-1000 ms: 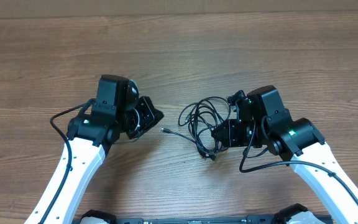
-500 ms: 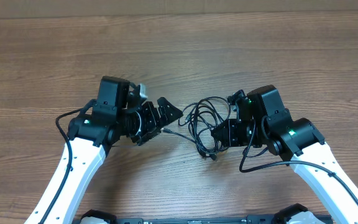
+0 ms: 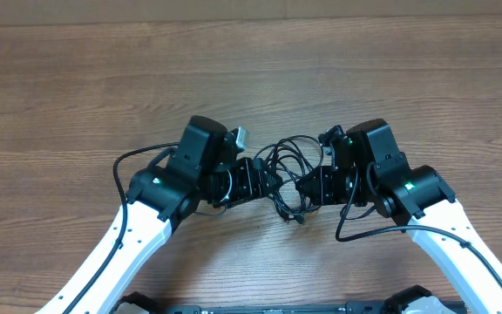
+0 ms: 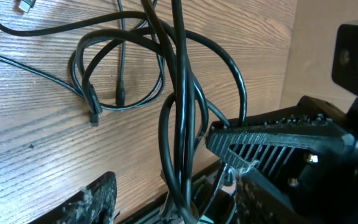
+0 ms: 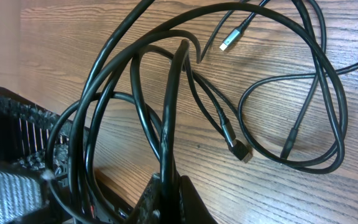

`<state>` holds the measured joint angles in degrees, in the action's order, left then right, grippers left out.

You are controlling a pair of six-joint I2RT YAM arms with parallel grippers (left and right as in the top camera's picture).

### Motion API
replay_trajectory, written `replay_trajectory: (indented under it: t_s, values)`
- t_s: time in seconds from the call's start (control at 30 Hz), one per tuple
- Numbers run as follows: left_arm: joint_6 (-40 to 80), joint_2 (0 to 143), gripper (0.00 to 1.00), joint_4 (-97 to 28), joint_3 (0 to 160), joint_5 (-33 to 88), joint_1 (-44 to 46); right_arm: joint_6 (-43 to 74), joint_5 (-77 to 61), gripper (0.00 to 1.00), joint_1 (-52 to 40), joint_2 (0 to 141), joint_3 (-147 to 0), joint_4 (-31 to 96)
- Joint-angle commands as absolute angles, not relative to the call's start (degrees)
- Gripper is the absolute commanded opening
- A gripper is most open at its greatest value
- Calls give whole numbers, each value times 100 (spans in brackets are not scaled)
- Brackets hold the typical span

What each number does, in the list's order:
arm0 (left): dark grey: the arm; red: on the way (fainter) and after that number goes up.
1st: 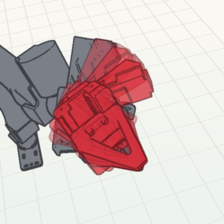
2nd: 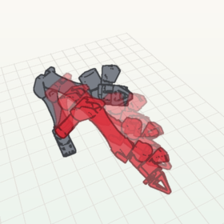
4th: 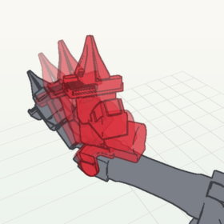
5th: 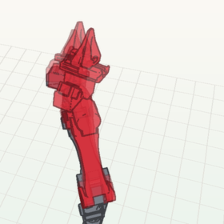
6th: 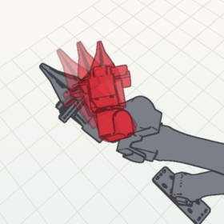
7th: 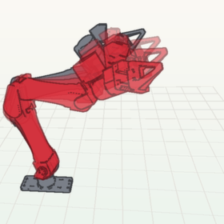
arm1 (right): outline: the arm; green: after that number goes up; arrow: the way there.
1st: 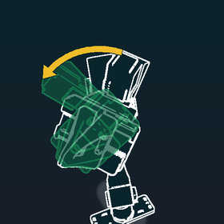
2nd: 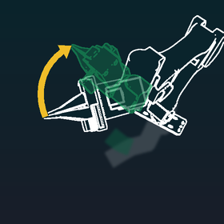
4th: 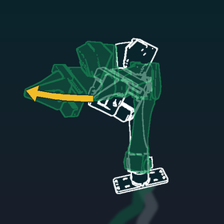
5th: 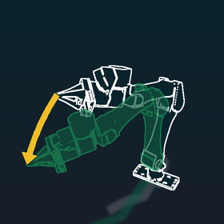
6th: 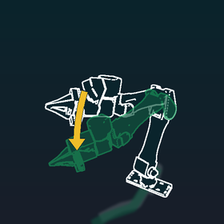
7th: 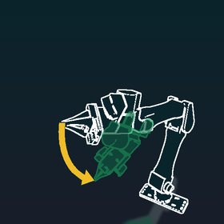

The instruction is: Untangle cables

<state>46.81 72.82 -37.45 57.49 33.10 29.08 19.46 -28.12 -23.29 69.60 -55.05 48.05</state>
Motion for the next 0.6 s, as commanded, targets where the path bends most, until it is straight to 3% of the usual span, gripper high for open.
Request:
replay_trajectory:
  t_s: [0.0, 0.13, 0.23, 0.27, 0.3, 0.4, 0.57]
  values:
    - [4805, 7277, 58, -3610, 5780, 2939, 3083, 1907, -2860, 4, -2320, 6952, -5518, 4792]
    - [4805, 7312, 55, -3492, 5778, 2891, 3194, 1909, -2862, 4, -2320, 6952, -5518, 4792]
    - [4810, 7376, 43, -3457, 5780, 2834, 3218, 1909, -2860, 4, -2320, 6952, -5518, 4812]
    - [4838, 7389, 36, -3439, 5778, 2834, 3218, 1907, -2860, 4, -2320, 6952, -5518, 4831]
    - [4978, 7417, 24, -3424, 5778, 2832, 3218, 1907, -2860, 4, -2320, 6952, -5518, 4853]
    - [5046, 7476, 4, -3398, 5778, 2836, 3229, 1907, -2860, 4, -2320, 6952, -5518, 4853]
    - [5155, 7533, 4, -3400, 5778, 2845, 3227, 1907, -2860, 4, -2320, 6952, -5518, 4858]
